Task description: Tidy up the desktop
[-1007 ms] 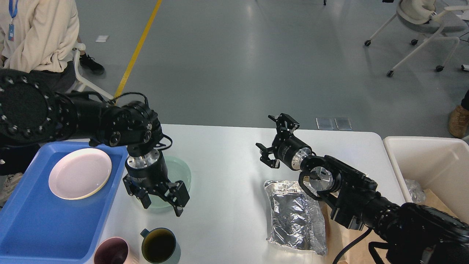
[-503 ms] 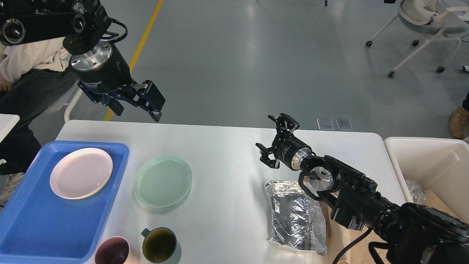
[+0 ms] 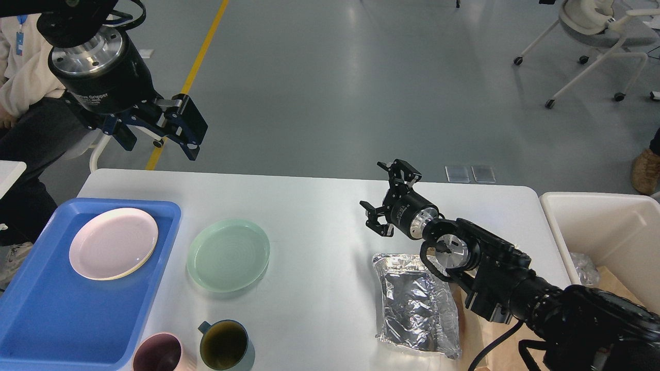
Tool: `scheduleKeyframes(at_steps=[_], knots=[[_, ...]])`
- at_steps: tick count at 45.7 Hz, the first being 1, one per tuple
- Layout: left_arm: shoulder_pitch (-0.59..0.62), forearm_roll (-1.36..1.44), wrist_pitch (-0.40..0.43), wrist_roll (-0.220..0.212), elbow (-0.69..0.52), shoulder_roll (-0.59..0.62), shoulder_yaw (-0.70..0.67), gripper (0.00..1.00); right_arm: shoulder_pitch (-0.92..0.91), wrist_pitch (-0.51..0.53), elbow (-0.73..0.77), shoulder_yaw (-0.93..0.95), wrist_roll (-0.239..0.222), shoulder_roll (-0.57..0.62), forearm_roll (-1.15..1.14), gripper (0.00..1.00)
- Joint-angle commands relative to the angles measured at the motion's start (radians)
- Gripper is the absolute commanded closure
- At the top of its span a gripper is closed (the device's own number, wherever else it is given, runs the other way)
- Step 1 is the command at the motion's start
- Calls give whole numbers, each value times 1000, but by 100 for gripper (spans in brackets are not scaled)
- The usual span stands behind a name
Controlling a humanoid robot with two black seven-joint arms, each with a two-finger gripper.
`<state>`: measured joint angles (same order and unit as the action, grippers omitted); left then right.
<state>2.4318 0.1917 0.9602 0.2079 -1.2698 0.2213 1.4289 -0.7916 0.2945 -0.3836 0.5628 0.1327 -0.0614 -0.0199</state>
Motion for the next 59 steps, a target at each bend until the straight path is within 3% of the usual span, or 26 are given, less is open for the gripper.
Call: scheduleKeyframes(at_steps=[1,25,34,41,59], knots=[[-8,-79,0,1,-32,-82,24,4,0,0,0,0,1,0,0,0],[-79,-573,0,2,-65,-401,117,12,0,0,0,0,1,0,0,0],[-105,-606,0,-5,-65,-404,134,7,0,0,0,0,1,0,0,0],[-111,-470,0,-12,-52,-404,123,5,0,0,0,0,-1,0,0,0],[-298,-633,0,-4,-16,-407,130,5,0,0,0,0,1,0,0,0]])
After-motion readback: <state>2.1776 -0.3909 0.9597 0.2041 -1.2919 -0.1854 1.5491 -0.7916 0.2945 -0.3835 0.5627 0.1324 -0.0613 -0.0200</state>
